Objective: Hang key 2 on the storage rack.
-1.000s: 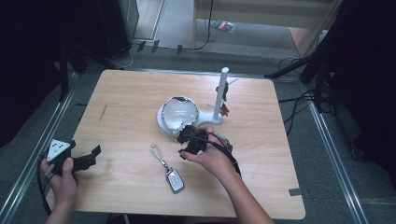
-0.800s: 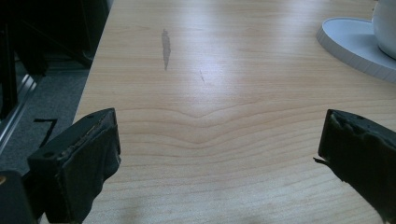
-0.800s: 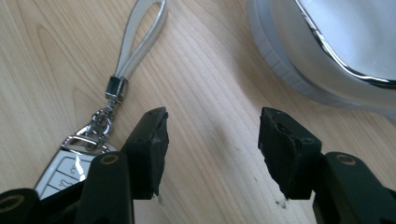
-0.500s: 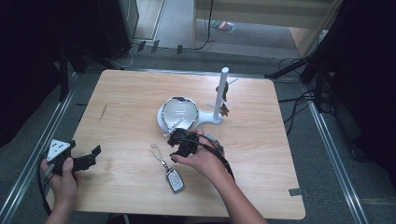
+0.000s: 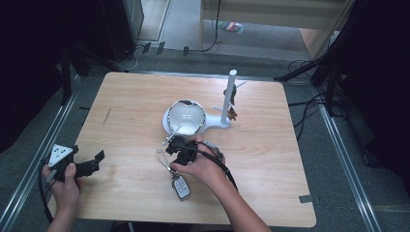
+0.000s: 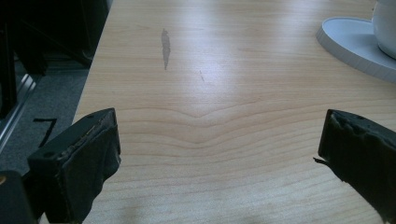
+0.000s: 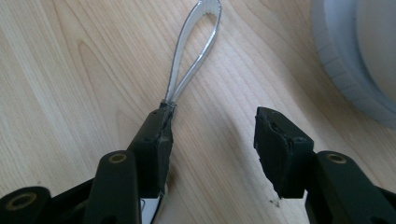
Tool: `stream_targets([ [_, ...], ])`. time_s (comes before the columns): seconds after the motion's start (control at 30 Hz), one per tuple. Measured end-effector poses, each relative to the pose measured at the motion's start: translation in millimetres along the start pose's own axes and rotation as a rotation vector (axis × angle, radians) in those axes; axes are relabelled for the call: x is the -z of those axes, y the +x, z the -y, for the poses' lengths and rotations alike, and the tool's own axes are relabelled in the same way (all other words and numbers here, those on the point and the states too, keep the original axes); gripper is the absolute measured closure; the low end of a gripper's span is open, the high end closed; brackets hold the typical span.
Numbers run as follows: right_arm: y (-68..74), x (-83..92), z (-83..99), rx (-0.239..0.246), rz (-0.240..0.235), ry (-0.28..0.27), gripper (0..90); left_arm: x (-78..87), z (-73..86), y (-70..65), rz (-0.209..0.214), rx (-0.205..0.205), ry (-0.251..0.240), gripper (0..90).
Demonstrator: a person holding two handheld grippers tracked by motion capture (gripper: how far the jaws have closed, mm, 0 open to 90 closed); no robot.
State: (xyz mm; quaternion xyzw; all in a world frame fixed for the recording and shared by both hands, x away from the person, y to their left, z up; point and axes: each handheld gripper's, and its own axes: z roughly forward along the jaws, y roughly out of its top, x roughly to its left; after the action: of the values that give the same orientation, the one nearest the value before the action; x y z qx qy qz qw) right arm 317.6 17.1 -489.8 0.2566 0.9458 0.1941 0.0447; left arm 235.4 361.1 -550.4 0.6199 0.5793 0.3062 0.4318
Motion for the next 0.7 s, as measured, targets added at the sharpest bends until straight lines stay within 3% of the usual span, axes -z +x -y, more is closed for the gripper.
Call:
stream_targets([
  [0.47,11.1,-12.5,-8.1,-0.012,-0.049,0.048,53.9,-0.1,0.0,0.1,0.0,0.0,0.0,0.0],
  [0.7,13.9,-17.3,-10.3,-0.036,-0.072,0.077,62.7,-0.1,0.0,-0.2,0.0,0.0,0.0,0.0],
])
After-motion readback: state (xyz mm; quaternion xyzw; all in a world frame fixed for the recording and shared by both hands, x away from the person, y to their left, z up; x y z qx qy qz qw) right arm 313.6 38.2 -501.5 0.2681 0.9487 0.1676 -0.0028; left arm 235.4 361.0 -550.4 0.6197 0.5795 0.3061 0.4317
